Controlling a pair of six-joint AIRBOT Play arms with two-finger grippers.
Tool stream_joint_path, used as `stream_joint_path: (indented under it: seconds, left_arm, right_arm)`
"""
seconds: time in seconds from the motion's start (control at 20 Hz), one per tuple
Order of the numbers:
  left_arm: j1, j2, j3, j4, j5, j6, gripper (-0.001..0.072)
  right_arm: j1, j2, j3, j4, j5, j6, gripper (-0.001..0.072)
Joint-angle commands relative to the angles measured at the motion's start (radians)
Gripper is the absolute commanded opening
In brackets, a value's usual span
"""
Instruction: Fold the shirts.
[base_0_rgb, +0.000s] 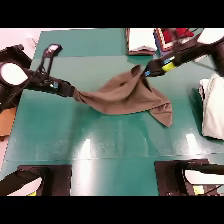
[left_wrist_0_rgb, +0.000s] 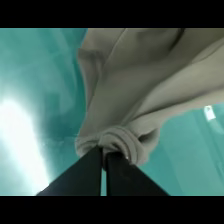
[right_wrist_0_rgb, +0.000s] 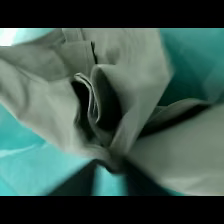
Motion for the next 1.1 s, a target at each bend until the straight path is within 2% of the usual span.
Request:
stream_joint_path:
  seconds: [0.0,0.25,0.35,0.45,0.65,0.9,1.05]
  left_arm:
    - [0.0,-0.032,-0.055,0.026,0.08,0.0,0.0022]
    - [0.0,-0.032,-0.055,0.04,0.085,0.0,0.0021]
    - [0.0,-0.033,-0.055,0.039,0.09,0.0,0.0022]
    - [0.0,-0.033,-0.055,0.038,0.099,0.0,0.0022]
    - [0.0,-0.033,-0.055,0.038,0.098,-0.008,0.0022]
    - [0.0,-0.033,-0.055,0.036,0.098,-0.037,0.0022]
    - [0.0,-0.033,-0.055,0.036,0.097,-0.037,0.0022]
  right_arm:
    - [0.022,-0.077,-0.058,0.001,-0.157,-0.007,0.048]
    - [-0.103,-0.083,-0.002,-0.083,-0.085,-0.034,0.048]
    - [-0.163,-0.083,-0.051,-0.108,-0.055,-0.04,0.0558]
    - [-0.213,-0.084,-0.13,-0.092,-0.085,-0.043,0.056]
    - [-0.241,-0.091,-0.255,-0.093,-0.234,-0.044,0.0559]
    - [-0.222,-0.197,-0.256,-0.054,-0.243,-0.045,0.0559]
    - [-0.217,-0.257,-0.256,0.046,-0.243,-0.079,0.0559]
